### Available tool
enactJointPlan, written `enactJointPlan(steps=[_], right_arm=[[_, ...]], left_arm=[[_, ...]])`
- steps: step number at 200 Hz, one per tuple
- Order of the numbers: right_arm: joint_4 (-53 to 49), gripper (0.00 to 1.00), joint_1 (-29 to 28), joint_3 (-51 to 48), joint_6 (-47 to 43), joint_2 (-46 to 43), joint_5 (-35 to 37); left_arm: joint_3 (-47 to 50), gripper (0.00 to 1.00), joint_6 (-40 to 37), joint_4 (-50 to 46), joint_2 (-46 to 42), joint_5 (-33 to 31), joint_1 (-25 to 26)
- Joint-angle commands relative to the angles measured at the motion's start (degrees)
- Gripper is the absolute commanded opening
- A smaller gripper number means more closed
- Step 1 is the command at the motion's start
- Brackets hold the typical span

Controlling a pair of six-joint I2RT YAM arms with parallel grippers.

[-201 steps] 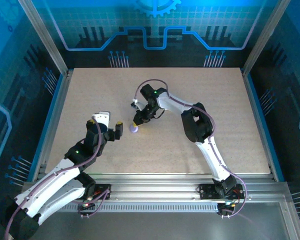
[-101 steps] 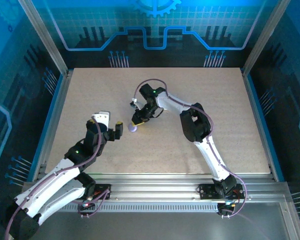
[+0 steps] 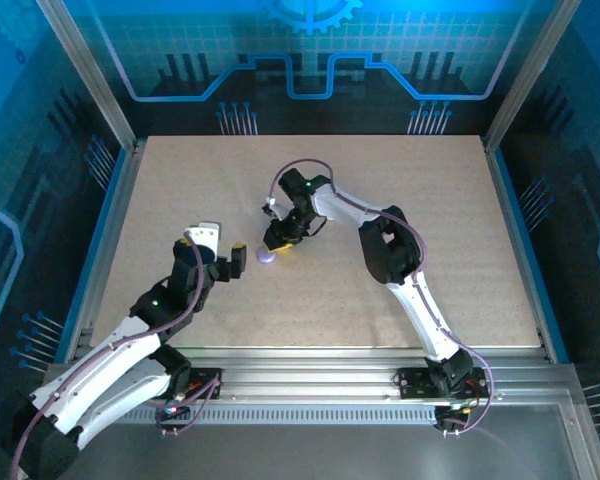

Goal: Insert wireless bluetooth earbuds into charging case

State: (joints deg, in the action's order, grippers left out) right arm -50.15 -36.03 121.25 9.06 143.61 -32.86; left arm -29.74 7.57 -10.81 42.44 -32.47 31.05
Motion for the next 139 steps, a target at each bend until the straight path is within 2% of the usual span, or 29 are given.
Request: enactJointPlan(steps=[1,51,80,139], right_arm=[[-1.70,0.38,0.15,1.35,0.73,0.60,2.05],[-0.71,0.41,0.90,0.69,1.52,-2.54,3.72],[1.90,0.46,0.96,-2.55,2.69,-5.85,4.54],[4.01,0.49,2.05,-8.22,5.43,-14.07,11.22]], left_arm=[[0.02,0.99,-0.04,2.14,0.10,0.76,-0.81],[-1.06,0.99,-0.39,2.38,2.02,3.55,-1.34],[-2.96,0.99,-1.01,2.46,3.91,6.11,-1.83],[-9.91,0.99,-0.80,1.62,12.93,10.72,-2.20]])
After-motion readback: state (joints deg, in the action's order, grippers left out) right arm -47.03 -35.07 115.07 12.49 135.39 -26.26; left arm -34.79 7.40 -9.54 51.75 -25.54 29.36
